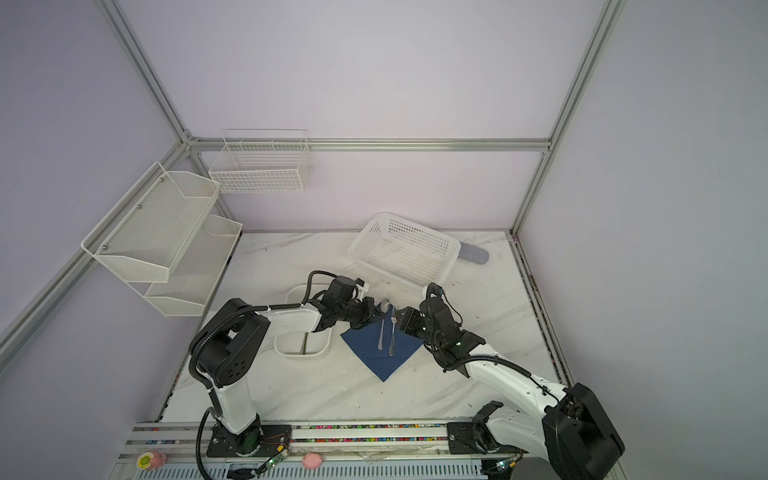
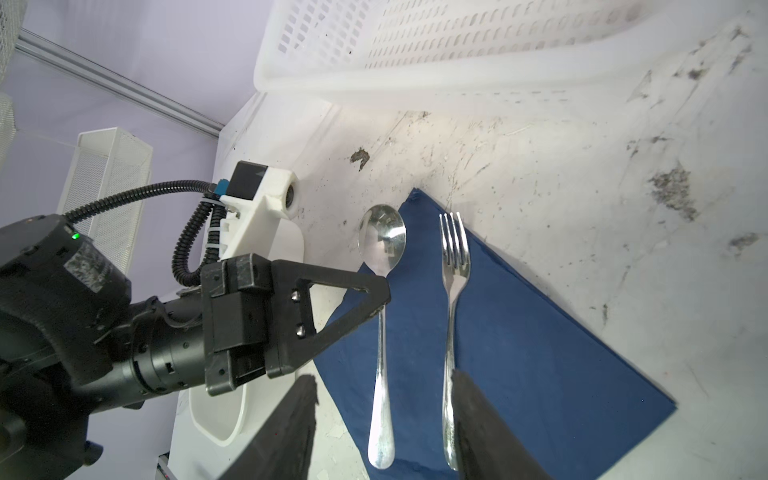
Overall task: Place the utensils on the paper napkin and roll it up
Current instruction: 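Lower the spoon onto the napkin beside the fork with the left gripper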
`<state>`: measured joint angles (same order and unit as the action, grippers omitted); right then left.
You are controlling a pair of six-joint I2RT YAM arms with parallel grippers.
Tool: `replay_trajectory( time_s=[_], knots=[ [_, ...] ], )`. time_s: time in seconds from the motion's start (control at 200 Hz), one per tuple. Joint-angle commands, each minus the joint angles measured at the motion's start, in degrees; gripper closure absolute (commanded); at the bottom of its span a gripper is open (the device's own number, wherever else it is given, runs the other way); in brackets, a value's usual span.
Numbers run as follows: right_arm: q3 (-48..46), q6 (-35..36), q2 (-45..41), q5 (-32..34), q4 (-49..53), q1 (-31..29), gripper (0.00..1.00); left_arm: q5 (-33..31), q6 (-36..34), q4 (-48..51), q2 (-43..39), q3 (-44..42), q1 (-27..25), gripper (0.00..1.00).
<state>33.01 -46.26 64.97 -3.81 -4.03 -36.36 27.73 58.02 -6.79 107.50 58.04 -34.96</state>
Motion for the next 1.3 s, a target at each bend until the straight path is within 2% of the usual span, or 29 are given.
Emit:
replay_trajectory(
  time_s=[0.0,0.61,1.295],
  knots=[
    [0.7,-0.9,-0.1,0.1,-1.6,0.1,0.46,0.6,1.0,-2.0,1.5,0.2,-0.4,1.0],
    [0.7,0.1,0.3,-0.2,-2.4,0.1,0.46,0.6,5.2,-6.3,3.5,-1.3,-0.9,1.0],
    [0.5,0.5,1.7,-1.4,-2.6,0.1,0.45,-1.1,5.7,-4.3,3.9,-2.1,-1.6,0.98]
  ],
)
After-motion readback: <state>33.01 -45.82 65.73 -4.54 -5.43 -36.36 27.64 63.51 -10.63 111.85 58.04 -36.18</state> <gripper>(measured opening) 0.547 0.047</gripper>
